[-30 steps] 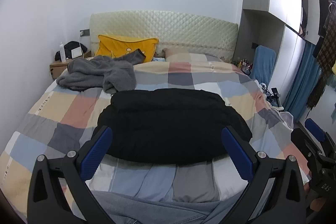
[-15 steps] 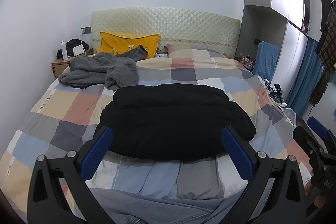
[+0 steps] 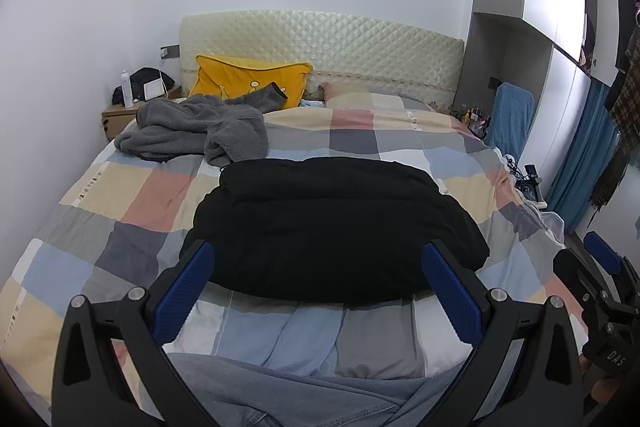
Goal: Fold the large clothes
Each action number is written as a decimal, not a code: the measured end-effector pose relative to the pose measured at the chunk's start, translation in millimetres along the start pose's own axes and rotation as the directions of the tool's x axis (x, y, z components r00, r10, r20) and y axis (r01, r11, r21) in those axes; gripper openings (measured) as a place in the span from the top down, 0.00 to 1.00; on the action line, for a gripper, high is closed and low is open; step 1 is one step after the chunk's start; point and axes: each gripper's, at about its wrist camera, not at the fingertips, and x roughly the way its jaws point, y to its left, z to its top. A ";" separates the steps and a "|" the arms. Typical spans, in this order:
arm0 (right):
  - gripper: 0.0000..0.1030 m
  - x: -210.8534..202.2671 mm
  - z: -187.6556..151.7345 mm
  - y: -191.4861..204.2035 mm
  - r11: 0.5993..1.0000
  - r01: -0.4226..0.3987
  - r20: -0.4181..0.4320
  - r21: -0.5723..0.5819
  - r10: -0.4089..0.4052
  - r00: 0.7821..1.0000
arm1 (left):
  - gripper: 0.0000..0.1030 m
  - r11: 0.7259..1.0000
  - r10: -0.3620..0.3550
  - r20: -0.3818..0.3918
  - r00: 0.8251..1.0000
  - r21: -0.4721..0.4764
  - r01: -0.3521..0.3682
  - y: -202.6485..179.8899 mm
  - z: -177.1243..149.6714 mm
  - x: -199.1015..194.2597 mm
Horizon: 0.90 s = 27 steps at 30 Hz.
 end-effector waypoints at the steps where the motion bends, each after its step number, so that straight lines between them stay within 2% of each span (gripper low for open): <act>1: 0.00 0.6 -0.9 -0.4 1.000 0.002 -0.001 -0.001 -0.002 1.000 | 0.00 1.000 0.004 -0.003 1.000 0.003 -0.004 0.3 -0.6 0.7; 27: 0.00 2.7 -0.9 0.3 1.000 -0.001 -0.015 -0.004 0.001 1.000 | 0.00 1.000 0.008 -0.019 1.000 0.003 -0.008 -0.8 0.5 3.4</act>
